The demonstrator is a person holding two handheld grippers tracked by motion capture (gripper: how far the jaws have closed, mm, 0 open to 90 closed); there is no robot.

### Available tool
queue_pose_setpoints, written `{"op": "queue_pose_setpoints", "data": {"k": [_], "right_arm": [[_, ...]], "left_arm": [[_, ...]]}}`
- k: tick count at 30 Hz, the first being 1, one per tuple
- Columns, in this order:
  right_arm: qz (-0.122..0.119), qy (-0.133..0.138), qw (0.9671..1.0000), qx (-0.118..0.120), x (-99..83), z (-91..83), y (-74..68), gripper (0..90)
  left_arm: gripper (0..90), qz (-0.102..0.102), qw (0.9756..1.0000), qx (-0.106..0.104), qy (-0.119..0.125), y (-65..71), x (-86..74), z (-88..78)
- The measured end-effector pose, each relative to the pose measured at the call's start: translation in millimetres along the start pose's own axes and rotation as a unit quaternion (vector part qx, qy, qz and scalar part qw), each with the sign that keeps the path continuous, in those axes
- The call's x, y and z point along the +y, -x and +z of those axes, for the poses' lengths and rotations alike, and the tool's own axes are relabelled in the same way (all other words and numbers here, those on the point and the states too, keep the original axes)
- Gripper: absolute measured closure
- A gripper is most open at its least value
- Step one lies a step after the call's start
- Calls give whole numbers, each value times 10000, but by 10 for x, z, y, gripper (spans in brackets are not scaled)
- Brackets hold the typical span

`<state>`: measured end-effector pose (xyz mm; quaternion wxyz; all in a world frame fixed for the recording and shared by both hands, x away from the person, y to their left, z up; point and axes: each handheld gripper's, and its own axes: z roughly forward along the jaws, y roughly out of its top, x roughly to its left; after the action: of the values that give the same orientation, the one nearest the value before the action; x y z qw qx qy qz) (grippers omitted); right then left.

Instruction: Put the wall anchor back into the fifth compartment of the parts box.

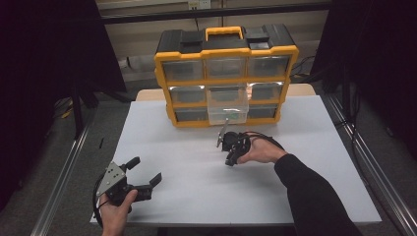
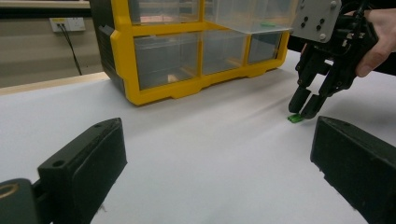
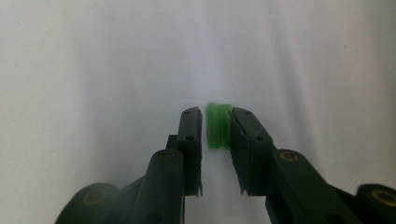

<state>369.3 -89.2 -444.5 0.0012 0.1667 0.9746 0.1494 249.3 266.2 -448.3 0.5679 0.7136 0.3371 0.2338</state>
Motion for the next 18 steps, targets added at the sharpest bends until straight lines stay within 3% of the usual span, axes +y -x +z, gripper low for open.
{"op": "queue_pose_setpoints", "data": {"k": [4,9,10,11,13,16,18], "right_arm": [[-100,-30,9999,-9,7,-4,5,752],[5,20,10000,58,2,-16,-14,772],[-64,36,10000,61,2,-15,-4,774],[17,-85,10000,43,2,-18,-19,775],[-75,-75,9999,39,-1,15,-15,782],[-14,-88,9999,73,6,24,-26,784],[-138,-92,9998,65,18,34,-16,787]], "left_arm": [[34,5,10000,26,-10,4,2,0],[34,-6,10000,16,0,1,2,-1],[34,-18,10000,15,-1,2,1,0],[34,-6,10000,11,-7,1,1,0],[34,6,10000,19,-3,4,2,-1],[34,3,10000,23,-11,2,1,0],[34,-4,10000,3,2,1,1,1]]}}
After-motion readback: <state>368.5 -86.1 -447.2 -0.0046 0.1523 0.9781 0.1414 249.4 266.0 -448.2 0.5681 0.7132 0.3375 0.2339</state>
